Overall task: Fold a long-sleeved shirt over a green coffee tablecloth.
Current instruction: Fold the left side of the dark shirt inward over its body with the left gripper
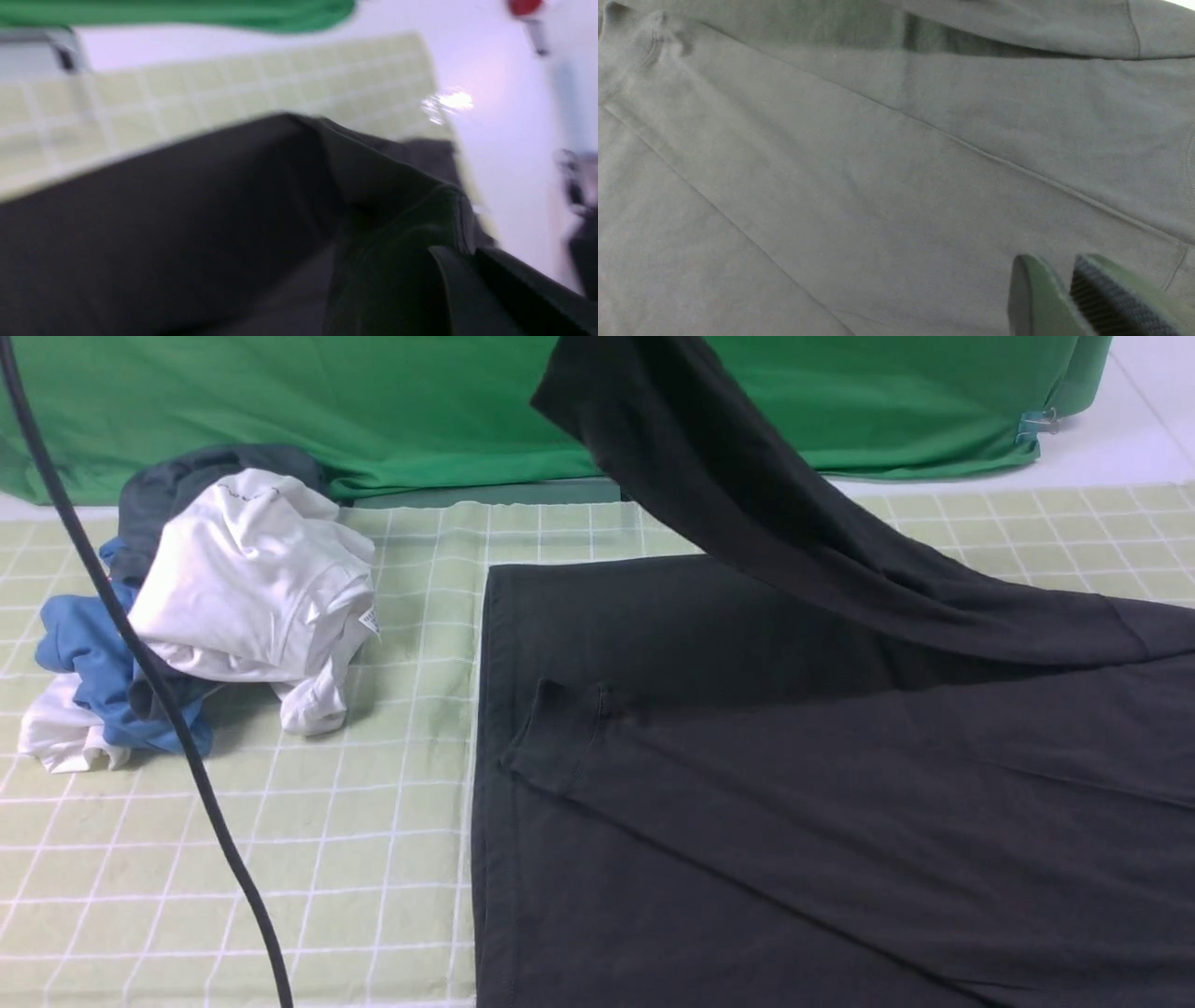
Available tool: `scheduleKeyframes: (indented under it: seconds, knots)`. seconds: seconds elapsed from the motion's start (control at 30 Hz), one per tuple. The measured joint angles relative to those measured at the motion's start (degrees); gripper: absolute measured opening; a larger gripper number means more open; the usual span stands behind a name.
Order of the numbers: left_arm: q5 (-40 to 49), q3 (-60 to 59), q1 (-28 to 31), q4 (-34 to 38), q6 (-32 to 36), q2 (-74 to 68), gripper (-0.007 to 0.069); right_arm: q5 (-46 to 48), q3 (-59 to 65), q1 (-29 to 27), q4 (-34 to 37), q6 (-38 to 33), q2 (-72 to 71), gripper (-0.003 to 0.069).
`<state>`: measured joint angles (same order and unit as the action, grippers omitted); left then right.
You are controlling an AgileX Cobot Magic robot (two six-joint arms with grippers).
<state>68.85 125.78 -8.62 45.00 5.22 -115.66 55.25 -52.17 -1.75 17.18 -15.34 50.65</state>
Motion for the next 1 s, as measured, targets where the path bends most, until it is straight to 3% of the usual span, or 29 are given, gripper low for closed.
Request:
scheduleKeyframes:
  seconds: [0.23, 0.5, 0.63, 0.77, 1.0]
  knots:
    - [0.47, -5.47, -1.46, -2.23, -5.90, 4.75, 0.0028, -1.23, 0.00, 0.00, -0.05, 0.00, 0.00, 0.0122]
    - [-0.93, -42.20, -10.44, -11.44, -10.04, 17.90, 0.0028, -2.20, 0.00, 0.00, -0.10, 0.00, 0.00, 0.0124]
    - [-8.28, -57.49, -12.56, -18.52, -13.87, 19.75, 0.0028, -2.31, 0.00, 0.00, -0.10, 0.00, 0.00, 0.0124]
    - [-18.66, -70.17, -12.56, -19.49, -15.25, 19.63, 0.0028, -2.37, 0.00, 0.00, -0.16, 0.00, 0.00, 0.0124]
    - [-27.80, -76.40, -12.56, -19.44, -15.31, 19.63, 0.0040, -3.41, 0.00, 0.00, -0.16, 0.00, 0.00, 0.0124]
